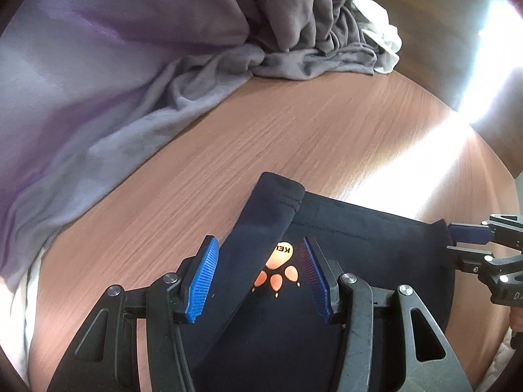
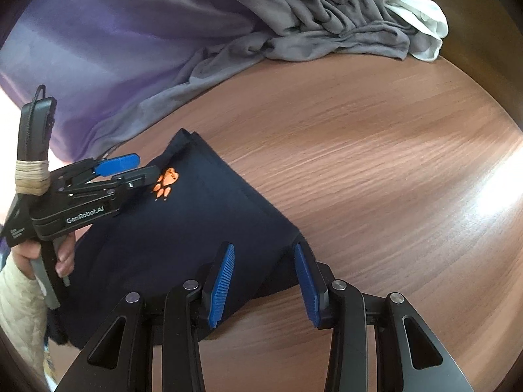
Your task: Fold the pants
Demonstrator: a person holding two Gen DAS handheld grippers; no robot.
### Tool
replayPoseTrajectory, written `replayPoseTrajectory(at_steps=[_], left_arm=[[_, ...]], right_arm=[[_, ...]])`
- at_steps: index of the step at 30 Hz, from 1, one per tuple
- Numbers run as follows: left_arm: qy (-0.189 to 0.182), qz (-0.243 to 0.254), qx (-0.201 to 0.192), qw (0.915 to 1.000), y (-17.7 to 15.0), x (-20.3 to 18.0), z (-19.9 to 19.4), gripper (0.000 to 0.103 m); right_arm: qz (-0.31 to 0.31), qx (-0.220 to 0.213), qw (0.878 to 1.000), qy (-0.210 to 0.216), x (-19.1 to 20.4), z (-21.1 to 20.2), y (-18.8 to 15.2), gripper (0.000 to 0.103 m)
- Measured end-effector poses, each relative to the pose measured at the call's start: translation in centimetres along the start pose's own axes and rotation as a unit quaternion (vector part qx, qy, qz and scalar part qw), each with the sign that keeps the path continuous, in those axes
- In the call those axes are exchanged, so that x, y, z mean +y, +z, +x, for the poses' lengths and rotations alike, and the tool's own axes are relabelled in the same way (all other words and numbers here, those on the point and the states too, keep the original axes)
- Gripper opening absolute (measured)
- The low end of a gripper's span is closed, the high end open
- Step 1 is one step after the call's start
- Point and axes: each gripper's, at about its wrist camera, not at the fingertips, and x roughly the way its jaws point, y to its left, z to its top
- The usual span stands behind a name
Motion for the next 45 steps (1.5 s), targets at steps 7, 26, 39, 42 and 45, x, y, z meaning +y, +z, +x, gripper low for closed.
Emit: replayPoseTrajectory(at_steps=[7, 26, 39, 42, 45], left_arm=[[0.0, 0.008, 0.011, 0.9999, 0.5, 0.0, 1.4, 0.032], [0.015, 0.047, -0.007, 0.9987, 3.1, -1.2, 1.4, 0.006], [0.061, 0.034, -0.004, 0.9976, 3.7, 0.0, 3.0, 0.049], [0.07, 0.049, -0.023, 0.9961, 4.1, -0.3, 1.1, 0.059], [0.088, 0.057, -0.041, 0.9937, 4.1, -0.1, -1.5, 0.059]], right_arm=[[0.016, 0.007, 1.0, 0.004, -0.5, 0.6, 0.1, 0.039], [0.007, -0.027, 0.999, -0.022, -0.4, -3.0, 0.1, 0.007], [0.026, 0.016, 0.995, -0.097, -1.1, -1.0, 1.0, 0.008], [0.038, 0.007, 0.992, -0.116, -1.4, -1.9, 1.7, 0.016], [0.049, -0.017, 0.992, -0.111, -1.7, -3.1, 1.9, 0.028]])
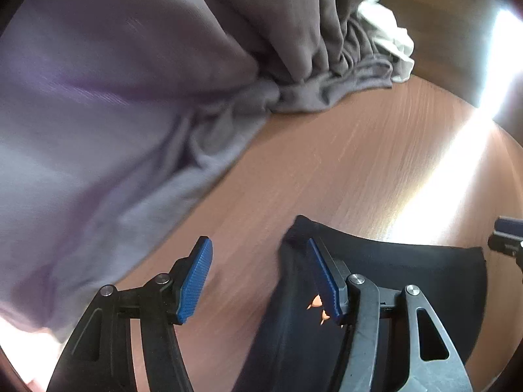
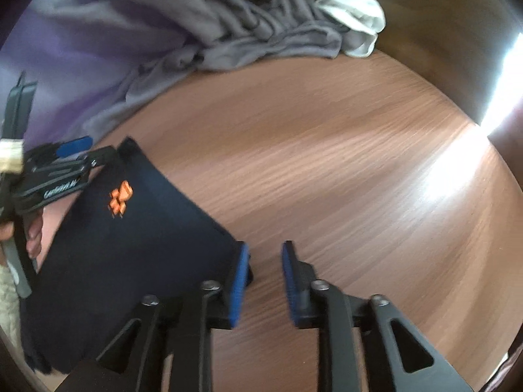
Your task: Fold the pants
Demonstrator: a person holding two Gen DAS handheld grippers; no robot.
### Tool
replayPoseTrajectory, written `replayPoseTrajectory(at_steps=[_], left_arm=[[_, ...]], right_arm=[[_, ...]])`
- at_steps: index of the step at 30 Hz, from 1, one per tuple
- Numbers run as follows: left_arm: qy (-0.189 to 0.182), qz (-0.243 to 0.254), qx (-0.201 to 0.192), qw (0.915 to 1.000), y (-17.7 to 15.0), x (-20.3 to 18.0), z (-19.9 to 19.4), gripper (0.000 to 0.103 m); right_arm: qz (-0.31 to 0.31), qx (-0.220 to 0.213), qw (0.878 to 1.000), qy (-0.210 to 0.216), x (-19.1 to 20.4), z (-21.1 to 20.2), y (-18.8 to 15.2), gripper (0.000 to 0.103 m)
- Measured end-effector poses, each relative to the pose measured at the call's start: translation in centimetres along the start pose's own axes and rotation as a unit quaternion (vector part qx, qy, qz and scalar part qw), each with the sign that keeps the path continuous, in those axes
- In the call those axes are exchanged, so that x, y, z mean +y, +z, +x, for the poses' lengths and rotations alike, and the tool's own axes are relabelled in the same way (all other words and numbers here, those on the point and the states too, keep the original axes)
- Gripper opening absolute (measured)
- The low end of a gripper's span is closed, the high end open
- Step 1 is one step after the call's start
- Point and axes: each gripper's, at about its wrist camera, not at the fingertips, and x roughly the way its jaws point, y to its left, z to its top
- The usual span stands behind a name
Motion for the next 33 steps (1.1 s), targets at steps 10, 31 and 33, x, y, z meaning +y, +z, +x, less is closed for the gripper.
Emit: replayPoseTrajectory(at_steps=[10, 31, 33], left_arm=[[0.079, -0.091, -0.031, 0.9923, -6.9, 4.5, -10.1, 0.059], [0.107, -0.29, 0.04, 0.9503, -22.6, 6.6, -9.9, 0.064], [0.113, -0.3, 0.042, 0.9462, -23.1, 6.8, -9.7, 0.064]], right_arm=[[-0.08, -0.074, 0.993, 0.044, 5.0, -4.3, -0.1, 0.038], [-0.229, -0.011, 0.968, 0.105, 13.7, -1.2, -4.7, 0.038], [-0.232, -0.008, 0.967, 0.101, 14.0, -0.8, -4.7, 0.038]])
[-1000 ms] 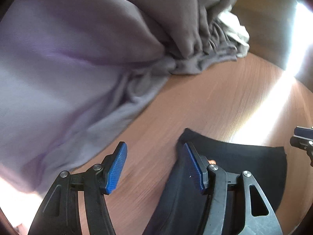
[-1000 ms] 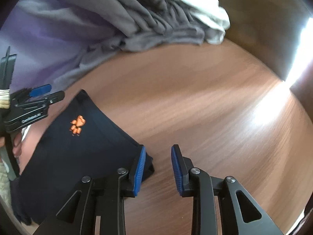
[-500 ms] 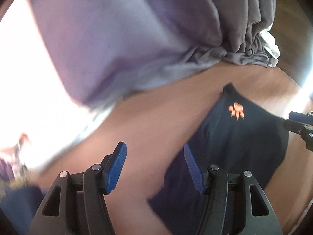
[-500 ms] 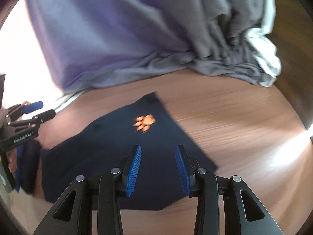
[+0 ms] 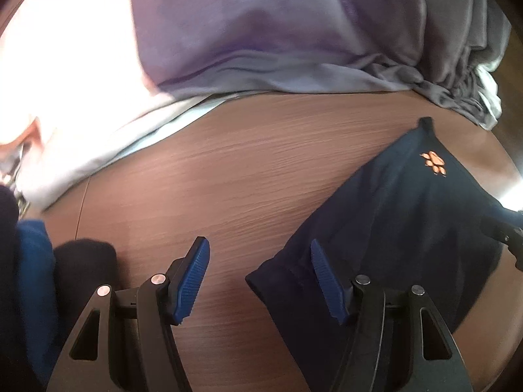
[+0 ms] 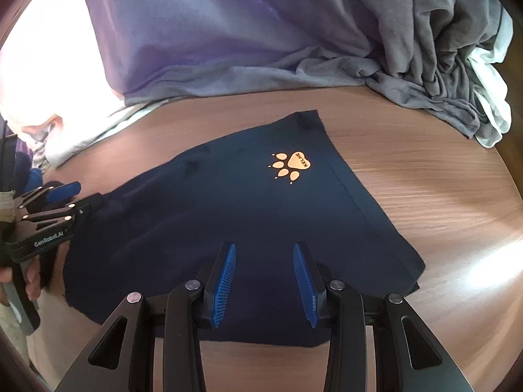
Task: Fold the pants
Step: 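Lower both grippers to the shorts' folded edge and close on it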
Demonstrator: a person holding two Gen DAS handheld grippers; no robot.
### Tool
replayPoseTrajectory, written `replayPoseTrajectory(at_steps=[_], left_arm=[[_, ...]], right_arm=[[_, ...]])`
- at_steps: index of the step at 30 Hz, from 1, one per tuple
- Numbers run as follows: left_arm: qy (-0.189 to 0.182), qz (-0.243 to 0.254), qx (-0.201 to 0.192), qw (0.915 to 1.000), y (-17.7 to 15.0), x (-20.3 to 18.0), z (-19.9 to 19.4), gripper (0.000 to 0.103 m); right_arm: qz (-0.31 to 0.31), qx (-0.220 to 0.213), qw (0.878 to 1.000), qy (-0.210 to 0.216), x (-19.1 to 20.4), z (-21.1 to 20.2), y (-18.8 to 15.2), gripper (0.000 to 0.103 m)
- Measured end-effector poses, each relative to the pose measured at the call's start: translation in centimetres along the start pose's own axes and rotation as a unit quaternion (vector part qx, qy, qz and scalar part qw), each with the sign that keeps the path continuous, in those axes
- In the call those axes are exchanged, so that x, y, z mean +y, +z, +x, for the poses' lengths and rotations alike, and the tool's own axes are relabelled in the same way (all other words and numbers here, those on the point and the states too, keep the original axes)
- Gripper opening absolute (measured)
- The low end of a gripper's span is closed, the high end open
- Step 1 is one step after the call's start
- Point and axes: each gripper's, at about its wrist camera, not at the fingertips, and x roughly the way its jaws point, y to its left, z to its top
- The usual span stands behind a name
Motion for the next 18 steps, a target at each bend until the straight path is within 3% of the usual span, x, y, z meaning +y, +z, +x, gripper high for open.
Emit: replayPoseTrajectory(at_steps=[7, 13, 18], left_arm=[[0.035, -0.001, -0.005, 0.9994, -0.7, 0.2, 0.2, 0.067], [0.074, -0.034, -0.073, 0.994, -1.1, 0.1, -5.5, 0.071], [0.073, -0.052, -0.076, 0.9931, -3.0, -1.0, -8.6, 0.071]], right_arm=[[-0.011, 0.006, 1.0, -0.011, 0.1, 0.7, -0.2, 0.038], [-0.003, -0.007, 1.0, -0.007, -0.5, -0.4, -0.5, 0.038], [-0.002, -0.022, 1.0, -0.016, -1.5, -1.7, -1.1, 0.038]])
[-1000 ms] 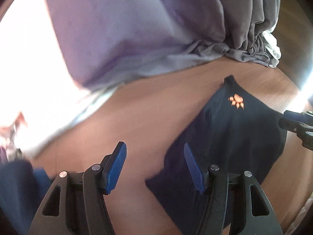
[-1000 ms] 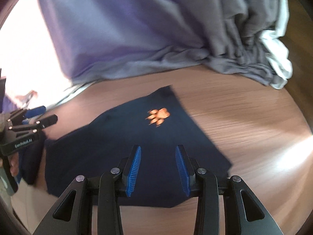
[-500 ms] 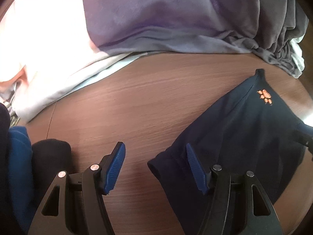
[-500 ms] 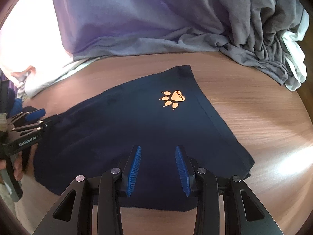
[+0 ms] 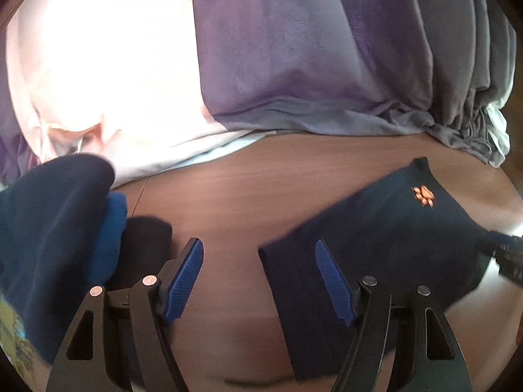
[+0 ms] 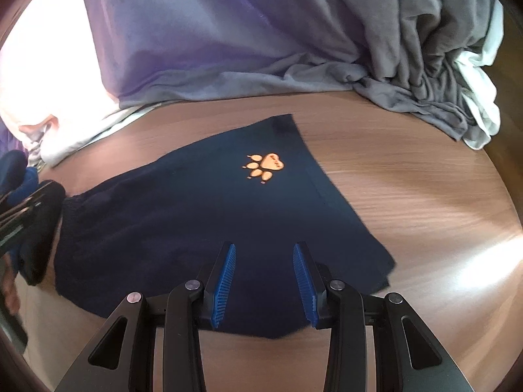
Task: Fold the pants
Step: 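Lower both grippers to the shorts' folded edge and close on it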
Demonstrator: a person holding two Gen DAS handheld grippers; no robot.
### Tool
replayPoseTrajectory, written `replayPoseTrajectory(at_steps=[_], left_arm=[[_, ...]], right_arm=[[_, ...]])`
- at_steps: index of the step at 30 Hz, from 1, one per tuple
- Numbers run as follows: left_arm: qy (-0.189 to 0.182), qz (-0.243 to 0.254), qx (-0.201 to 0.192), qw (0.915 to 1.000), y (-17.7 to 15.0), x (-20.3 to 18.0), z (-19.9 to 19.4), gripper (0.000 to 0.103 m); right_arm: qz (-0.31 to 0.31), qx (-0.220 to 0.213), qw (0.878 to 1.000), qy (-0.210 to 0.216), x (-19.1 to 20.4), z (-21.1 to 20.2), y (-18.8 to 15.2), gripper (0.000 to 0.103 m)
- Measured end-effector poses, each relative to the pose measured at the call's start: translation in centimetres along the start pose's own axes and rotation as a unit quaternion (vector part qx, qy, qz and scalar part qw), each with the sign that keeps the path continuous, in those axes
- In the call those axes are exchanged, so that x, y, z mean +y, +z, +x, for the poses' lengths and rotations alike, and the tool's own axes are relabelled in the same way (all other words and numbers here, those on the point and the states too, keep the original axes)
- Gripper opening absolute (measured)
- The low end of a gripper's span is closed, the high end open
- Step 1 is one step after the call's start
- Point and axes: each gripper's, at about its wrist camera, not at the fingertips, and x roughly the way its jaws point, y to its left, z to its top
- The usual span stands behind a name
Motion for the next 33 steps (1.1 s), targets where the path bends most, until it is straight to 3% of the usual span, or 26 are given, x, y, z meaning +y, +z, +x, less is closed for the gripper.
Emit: replayPoseTrajectory(at_steps=[4, 6, 9, 12, 16, 23, 27, 33], left_arm=[[-0.008, 0.036, -0.001, 0.9993, -1.0, -2.1, -1.1, 0.071], [-0.032, 0.058, -0.005, 0.9978, -0.9, -3.3, -1.1, 0.07], [-0.077, 0.109, -0.019, 0.9909, 0.6, -5.3, -0.5, 0.07], [-0.127, 0.172, -0.033, 0.9763, 3.3, -7.7, 0.8, 0.07], [-0.204, 0.243, -0.04, 0.9477, 7.3, -11.2, 3.7, 0.069], [-0.282, 0.318, -0.012, 0.9053, 11.3, -17.5, 9.6, 0.058], [-0.308, 0.342, 0.02, 0.8876, 12.0, -20.0, 12.4, 0.052], [-0.323, 0.366, 0.057, 0.8712, 11.9, -21.8, 15.1, 0.05]], right_arm=[[0.03, -0.021, 0.999, 0.001, -2.0, -1.5, -1.2, 0.041], [0.053, -0.03, 0.998, -0.005, -3.3, -2.0, -1.9, 0.051], [0.092, -0.043, 0.995, -0.014, -5.0, -2.5, -2.8, 0.051], [0.133, -0.041, 0.99, -0.022, -6.3, -2.4, -3.4, 0.051], [0.177, -0.053, 0.982, -0.038, -7.3, -2.4, -4.0, 0.051], [0.235, -0.055, 0.969, -0.047, -7.8, -1.4, -4.0, 0.051], [0.267, -0.052, 0.961, -0.055, -8.3, -0.6, -4.1, 0.051], [0.3, -0.038, 0.95, -0.074, -8.8, 0.6, -4.3, 0.051]])
